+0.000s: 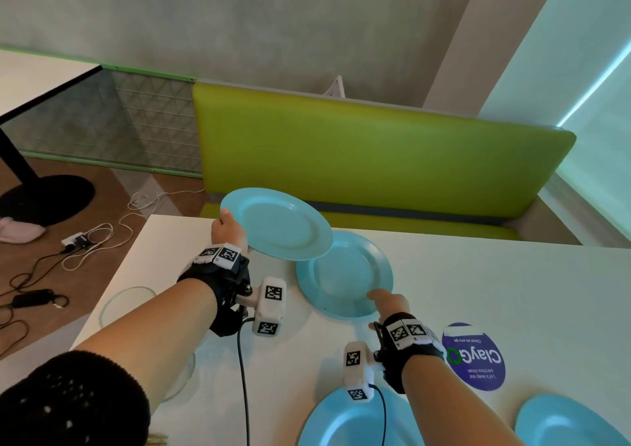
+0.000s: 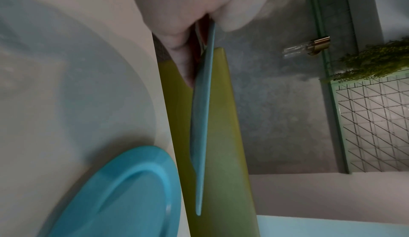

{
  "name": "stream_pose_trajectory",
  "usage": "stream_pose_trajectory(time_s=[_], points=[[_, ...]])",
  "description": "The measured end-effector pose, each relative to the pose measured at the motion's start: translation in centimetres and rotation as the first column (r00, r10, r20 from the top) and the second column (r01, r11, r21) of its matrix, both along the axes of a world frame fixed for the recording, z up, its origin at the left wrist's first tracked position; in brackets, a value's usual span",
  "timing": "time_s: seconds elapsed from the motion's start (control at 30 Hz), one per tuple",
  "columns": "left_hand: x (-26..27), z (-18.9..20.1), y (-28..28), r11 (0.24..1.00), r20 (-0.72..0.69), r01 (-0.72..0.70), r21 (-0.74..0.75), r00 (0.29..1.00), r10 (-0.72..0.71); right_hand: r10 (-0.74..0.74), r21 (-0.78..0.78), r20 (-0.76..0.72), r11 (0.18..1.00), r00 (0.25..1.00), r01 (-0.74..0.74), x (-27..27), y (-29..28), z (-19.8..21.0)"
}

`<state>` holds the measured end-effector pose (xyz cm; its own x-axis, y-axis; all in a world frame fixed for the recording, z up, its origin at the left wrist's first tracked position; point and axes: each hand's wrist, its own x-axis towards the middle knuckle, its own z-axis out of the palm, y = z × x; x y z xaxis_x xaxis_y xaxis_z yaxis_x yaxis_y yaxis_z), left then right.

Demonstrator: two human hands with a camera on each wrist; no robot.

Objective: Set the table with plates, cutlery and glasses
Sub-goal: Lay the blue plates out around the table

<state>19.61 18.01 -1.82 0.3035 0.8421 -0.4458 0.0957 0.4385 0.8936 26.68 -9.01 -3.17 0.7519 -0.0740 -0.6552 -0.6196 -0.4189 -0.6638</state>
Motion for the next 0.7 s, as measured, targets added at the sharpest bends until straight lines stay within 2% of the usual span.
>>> stream_pose_trajectory(time_s=[0.07,0.17,0.23,0.4,0.57,0.7], points=[[1.1,-1.5,-0.2,0.999,-0.002,0.04,-0.025,0.999,-0.04,0.014,0.109,-0.003,0.994,1.0,-0.013,0.1,-0.2,1.3],[1.0,1.5,-4.2,0.985,0.015,0.156,-0.079,0.988,-0.155,0.028,0.345,-0.041,0.938,0.999,-0.012,-0.1,-0.5,3.2],[1.1,3.2,-7.2,0.964,0.037,0.241,-0.11,0.97,-0.239,0.041,0.43,-0.023,0.902,0.999,-0.027,-0.2,-1.1,4.2],[2.6,2.8,-12.6,0.918,0.027,0.37,-0.141,0.929,-0.37,-0.098,0.536,-0.019,0.839,0.995,0.092,0.7,-5.1,4.5],[4.6,3.3,-17.4,0.825,0.123,0.504,-0.255,0.863,-0.489,-0.33,0.589,-0.049,0.753,0.943,0.294,3.1,-11.4,3.4],[6.0,3.7,-18.8,0.793,0.022,0.577,-0.196,0.811,-0.585,-0.46,0.541,-0.035,0.738,0.887,0.404,5.6,-16.6,2.2]])
